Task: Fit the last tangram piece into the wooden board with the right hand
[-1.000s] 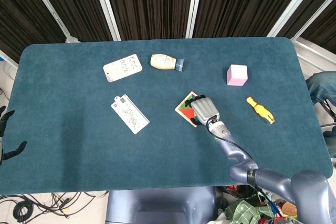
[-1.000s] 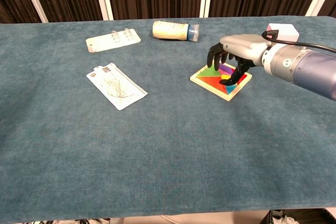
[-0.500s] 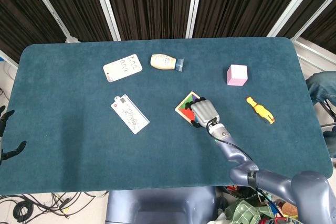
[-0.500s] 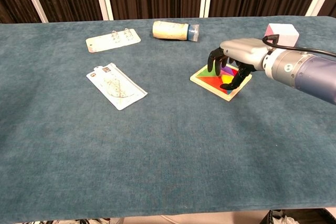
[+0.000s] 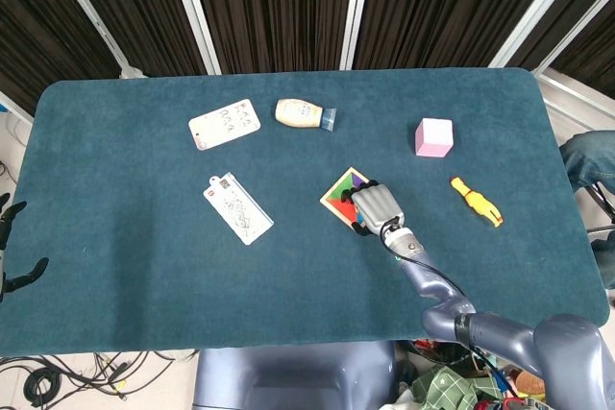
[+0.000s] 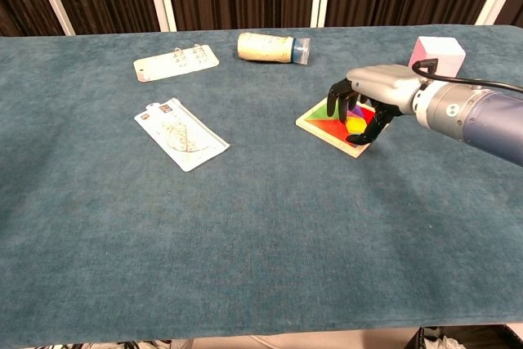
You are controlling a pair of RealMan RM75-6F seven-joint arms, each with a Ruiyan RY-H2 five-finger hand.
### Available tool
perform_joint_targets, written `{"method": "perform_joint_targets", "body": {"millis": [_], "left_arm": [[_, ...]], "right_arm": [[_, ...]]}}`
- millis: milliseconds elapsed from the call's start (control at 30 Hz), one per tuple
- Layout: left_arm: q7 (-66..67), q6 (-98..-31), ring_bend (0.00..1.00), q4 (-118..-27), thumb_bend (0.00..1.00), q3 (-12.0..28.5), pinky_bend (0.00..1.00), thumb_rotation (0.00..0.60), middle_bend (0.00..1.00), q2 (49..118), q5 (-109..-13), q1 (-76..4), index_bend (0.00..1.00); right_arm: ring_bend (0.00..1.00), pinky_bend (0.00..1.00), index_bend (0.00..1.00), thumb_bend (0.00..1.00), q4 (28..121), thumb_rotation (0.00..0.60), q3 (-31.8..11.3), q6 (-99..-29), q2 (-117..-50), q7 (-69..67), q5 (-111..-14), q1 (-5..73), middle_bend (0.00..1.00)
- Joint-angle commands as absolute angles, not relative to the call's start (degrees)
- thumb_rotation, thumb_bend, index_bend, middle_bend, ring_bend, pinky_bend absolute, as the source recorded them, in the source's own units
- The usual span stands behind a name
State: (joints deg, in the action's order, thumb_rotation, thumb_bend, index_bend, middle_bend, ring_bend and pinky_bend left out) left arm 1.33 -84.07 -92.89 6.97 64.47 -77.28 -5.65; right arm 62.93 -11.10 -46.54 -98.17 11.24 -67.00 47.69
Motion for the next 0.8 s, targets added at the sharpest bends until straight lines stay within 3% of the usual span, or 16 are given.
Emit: {"method": "perform_joint_targets", "body": {"millis": [33,600,800], "left_arm": [[1.29,-84.08,0.0,-92.8,0.23,6.95,0.0,0.6,0.04,64.49,-77.27,-5.61,0.16],[1.21,-84.27,0.0,-92.57,0.23,6.88,0.0,0.6,0.04,64.56,-77.45,-5.51,0.16],[1.31,-84.2,0.0,-92.67,0.23,6.95,0.0,0.6,0.04,64.52,-77.35,-5.57,0.16]], "right_arm": [[0.29,0.23,0.34,0.23,62.8,0.6,-11.01,-46.46,-98.18,11.15,-67.07,47.63,0.38],[0.29,0.23,0.34,0.23,62.86,0.6,-11.02,-46.62,-97.56,10.17,-67.55,47.16,0.39],[0.28,0.23,0.32,0.23,65.14,0.6,-12.67,-49.64,-95.91,8.53,-68.74,46.81,0.33]]}}
